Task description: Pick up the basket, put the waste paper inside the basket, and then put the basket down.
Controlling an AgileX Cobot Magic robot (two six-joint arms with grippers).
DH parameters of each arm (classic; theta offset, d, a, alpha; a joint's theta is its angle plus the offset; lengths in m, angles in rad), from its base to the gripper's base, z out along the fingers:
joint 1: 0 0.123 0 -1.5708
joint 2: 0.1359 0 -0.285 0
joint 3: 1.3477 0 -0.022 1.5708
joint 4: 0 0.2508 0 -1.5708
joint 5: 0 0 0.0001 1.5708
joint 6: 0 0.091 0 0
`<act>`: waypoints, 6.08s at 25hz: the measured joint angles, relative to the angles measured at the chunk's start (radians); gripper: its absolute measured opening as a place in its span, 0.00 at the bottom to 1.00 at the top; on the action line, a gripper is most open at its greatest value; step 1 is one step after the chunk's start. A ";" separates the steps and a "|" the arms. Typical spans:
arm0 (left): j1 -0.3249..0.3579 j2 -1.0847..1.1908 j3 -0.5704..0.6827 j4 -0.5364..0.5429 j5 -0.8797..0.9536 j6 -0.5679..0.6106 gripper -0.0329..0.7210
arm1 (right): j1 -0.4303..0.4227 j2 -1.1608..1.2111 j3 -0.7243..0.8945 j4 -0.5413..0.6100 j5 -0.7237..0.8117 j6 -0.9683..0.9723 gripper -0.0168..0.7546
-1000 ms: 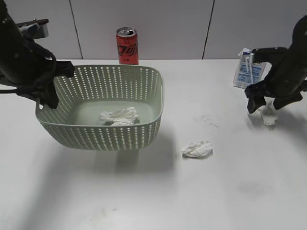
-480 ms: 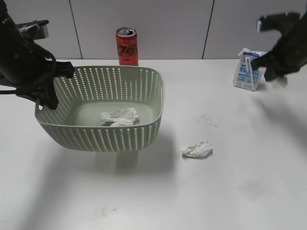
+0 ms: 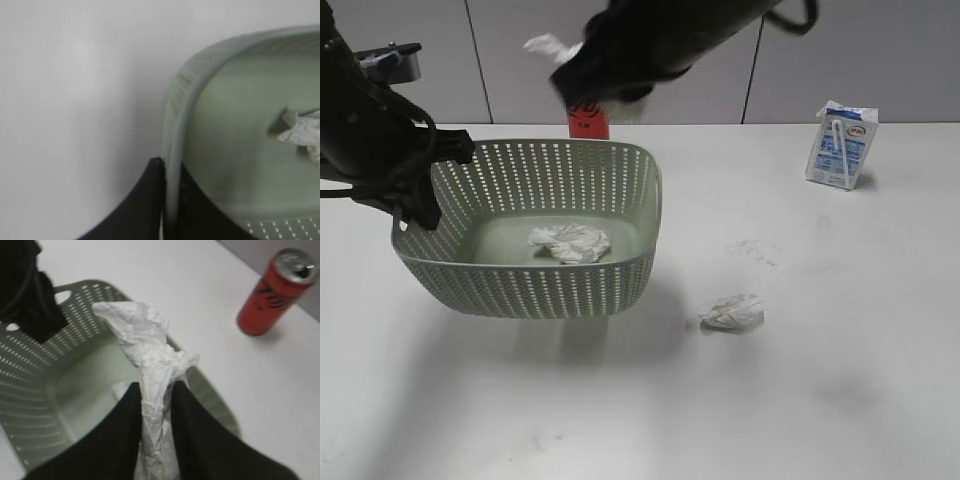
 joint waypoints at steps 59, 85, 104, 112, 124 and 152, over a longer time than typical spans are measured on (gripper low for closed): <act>0.027 -0.028 0.150 -0.044 -0.073 0.028 0.05 | 0.058 0.193 -0.046 0.171 0.147 -0.089 0.81; -0.037 0.319 -0.249 0.015 -0.061 -0.066 0.05 | -0.663 -0.279 -0.118 -0.009 0.650 0.099 0.79; -0.033 0.303 -0.251 0.022 -0.078 -0.068 0.88 | -0.663 -1.294 0.918 -0.055 0.491 0.112 0.79; 0.081 0.114 -0.252 0.028 -0.019 0.045 0.96 | -0.663 -1.564 0.956 -0.107 0.494 0.212 0.79; 0.351 -0.388 -0.022 0.132 0.076 0.216 0.93 | -0.663 -1.657 0.959 -0.110 0.495 0.221 0.79; 0.352 -1.703 0.740 0.071 0.128 0.160 0.82 | -0.663 -1.657 0.959 -0.111 0.495 0.223 0.79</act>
